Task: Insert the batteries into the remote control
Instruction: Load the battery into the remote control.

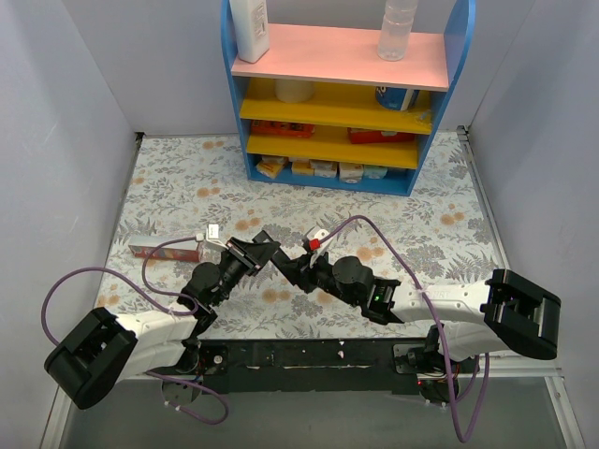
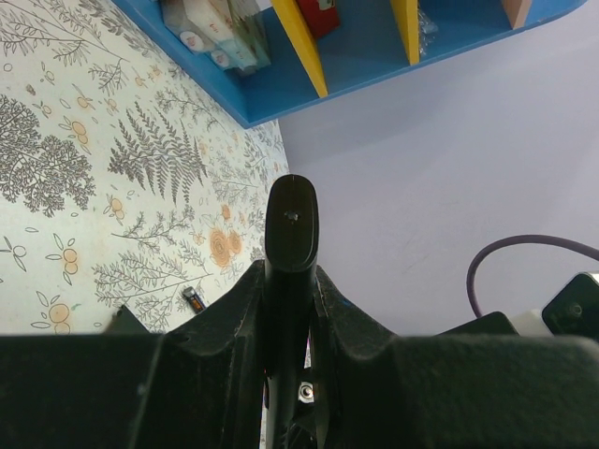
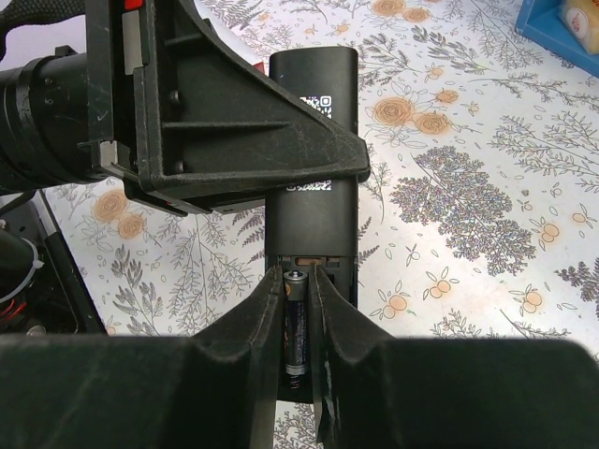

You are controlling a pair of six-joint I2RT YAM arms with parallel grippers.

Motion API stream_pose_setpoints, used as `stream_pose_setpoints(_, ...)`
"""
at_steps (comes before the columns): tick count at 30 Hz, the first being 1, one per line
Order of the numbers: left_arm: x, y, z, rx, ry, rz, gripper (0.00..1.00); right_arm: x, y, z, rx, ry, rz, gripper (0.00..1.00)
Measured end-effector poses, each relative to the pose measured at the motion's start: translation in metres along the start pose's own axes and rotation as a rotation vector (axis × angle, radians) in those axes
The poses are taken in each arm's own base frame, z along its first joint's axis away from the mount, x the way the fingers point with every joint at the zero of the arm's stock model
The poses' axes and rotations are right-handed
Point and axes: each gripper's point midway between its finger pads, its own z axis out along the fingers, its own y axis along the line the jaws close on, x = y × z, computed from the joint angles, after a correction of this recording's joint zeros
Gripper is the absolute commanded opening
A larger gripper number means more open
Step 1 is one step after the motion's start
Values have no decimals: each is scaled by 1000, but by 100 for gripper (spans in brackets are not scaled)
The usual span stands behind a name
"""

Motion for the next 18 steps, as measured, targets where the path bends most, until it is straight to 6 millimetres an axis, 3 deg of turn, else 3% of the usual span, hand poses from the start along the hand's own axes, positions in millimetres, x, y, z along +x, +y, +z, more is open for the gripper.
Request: stream_pose_setpoints(18,0,4,1,-35,-10,-56,0,-1,-3,0,4,-1,-19,40)
